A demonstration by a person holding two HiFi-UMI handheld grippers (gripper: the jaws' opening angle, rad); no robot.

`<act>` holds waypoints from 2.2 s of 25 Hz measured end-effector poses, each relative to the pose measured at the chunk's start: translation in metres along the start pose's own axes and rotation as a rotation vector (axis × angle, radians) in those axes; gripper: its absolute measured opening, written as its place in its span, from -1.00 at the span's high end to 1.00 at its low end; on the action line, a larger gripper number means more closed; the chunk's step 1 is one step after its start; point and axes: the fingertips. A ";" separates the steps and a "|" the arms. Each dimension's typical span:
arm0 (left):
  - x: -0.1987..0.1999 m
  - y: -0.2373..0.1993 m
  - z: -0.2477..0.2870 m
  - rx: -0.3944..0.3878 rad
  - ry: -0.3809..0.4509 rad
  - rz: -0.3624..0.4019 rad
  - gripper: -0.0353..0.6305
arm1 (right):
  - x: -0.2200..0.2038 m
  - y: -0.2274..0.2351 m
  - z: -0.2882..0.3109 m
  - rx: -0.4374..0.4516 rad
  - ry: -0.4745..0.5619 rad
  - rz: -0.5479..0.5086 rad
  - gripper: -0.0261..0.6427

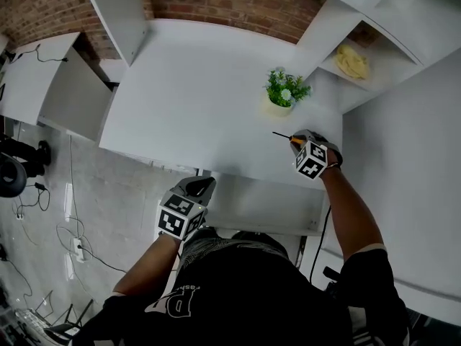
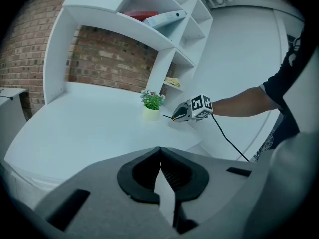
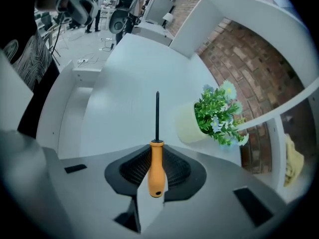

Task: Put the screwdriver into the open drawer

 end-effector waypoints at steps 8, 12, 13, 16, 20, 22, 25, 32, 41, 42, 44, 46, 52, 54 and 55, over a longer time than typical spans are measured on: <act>0.002 0.020 0.005 -0.094 -0.014 0.067 0.84 | -0.003 -0.027 -0.036 -0.027 0.129 0.305 0.70; 0.006 0.027 0.005 -0.127 -0.016 0.100 0.84 | -0.010 -0.047 -0.046 -0.016 0.184 0.493 0.70; 0.008 0.028 0.006 -0.132 -0.013 0.107 0.84 | -0.013 -0.053 -0.046 -0.011 0.201 0.548 0.70; 0.014 0.027 0.010 -0.142 -0.005 0.126 0.84 | -0.018 -0.071 -0.048 0.005 0.252 0.691 0.70; 0.015 0.030 0.011 -0.165 -0.015 0.156 0.84 | -0.022 -0.099 -0.046 0.027 0.299 0.840 0.70; 0.012 0.033 0.011 -0.178 -0.024 0.162 0.84 | -0.024 -0.113 -0.042 0.044 0.322 0.909 0.70; 0.005 0.039 0.013 -0.199 -0.041 0.168 0.84 | -0.023 -0.134 -0.035 0.076 0.347 0.993 0.70; -0.012 0.043 0.015 -0.220 -0.077 0.175 0.84 | -0.015 -0.190 -0.008 0.193 0.326 1.063 0.70; -0.029 0.040 0.019 -0.209 -0.117 0.166 0.84 | -0.006 -0.237 0.031 0.325 0.289 1.110 0.70; -0.032 0.040 0.019 -0.209 -0.122 0.166 0.84 | -0.005 -0.241 0.036 0.336 0.281 1.114 0.70; -0.038 0.039 0.020 -0.202 -0.130 0.159 0.84 | -0.006 -0.247 0.047 0.361 0.257 1.124 0.70; -0.043 0.035 0.020 -0.191 -0.139 0.145 0.84 | -0.009 -0.253 0.058 0.389 0.231 1.145 0.70; -0.048 0.028 0.019 -0.166 -0.152 0.117 0.84 | -0.017 -0.253 0.090 0.479 0.224 1.349 0.70; -0.053 0.025 0.016 -0.154 -0.160 0.110 0.84 | -0.018 -0.256 0.100 0.495 0.222 1.411 0.70; -0.055 0.024 0.015 -0.149 -0.165 0.107 0.84 | -0.019 -0.257 0.105 0.501 0.215 1.429 0.70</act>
Point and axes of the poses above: the fingertips, and each gripper's own axes: z forward along the fingers, y to its right, x out of its top, and after that the axes turned 9 degrees about x, right-handed
